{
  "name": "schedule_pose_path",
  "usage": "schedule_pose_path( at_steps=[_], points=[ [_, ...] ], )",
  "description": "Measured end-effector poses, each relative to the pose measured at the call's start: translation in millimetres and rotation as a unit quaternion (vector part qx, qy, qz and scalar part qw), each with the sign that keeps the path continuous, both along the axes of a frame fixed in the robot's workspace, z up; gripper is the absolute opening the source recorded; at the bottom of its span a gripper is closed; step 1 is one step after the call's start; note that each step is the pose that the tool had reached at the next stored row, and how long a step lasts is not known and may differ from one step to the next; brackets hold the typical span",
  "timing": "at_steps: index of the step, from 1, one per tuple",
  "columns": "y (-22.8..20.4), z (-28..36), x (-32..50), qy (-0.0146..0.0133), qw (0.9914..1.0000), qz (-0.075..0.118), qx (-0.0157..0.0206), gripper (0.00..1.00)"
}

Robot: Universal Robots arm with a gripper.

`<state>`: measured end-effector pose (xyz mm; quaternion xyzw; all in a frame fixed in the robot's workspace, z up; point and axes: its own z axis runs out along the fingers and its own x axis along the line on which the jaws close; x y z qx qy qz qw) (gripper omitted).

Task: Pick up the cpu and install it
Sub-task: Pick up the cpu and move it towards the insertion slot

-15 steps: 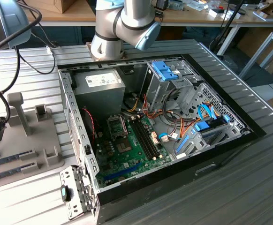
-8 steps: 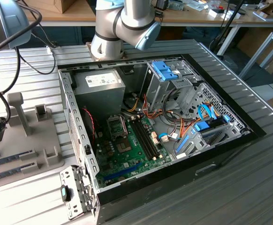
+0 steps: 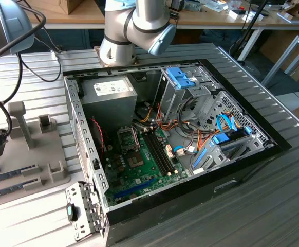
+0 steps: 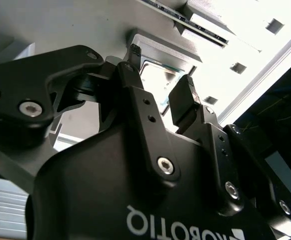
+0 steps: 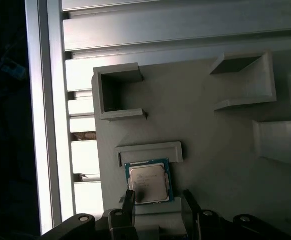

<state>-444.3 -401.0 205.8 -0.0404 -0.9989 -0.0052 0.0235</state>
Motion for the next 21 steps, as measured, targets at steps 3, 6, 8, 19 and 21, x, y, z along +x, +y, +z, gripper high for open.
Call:
schedule_pose_path(
  at_steps=[3,6,8,19,21],
  points=[
    [0.0,-0.8,0.0,0.0000,1.00000,0.000,0.0000,0.49],
    [0.0,-1.5,0.0,0.0000,1.00000,0.000,0.0000,0.49],
    [0.0,-2.0,0.0,0.0000,1.00000,0.000,0.0000,0.49],
    [0.0,-5.8,0.0,0.0000,1.00000,0.000,0.0000,0.49],
    [0.0,-6.4,0.0,0.0000,1.00000,0.000,0.0000,0.49]
  ],
)
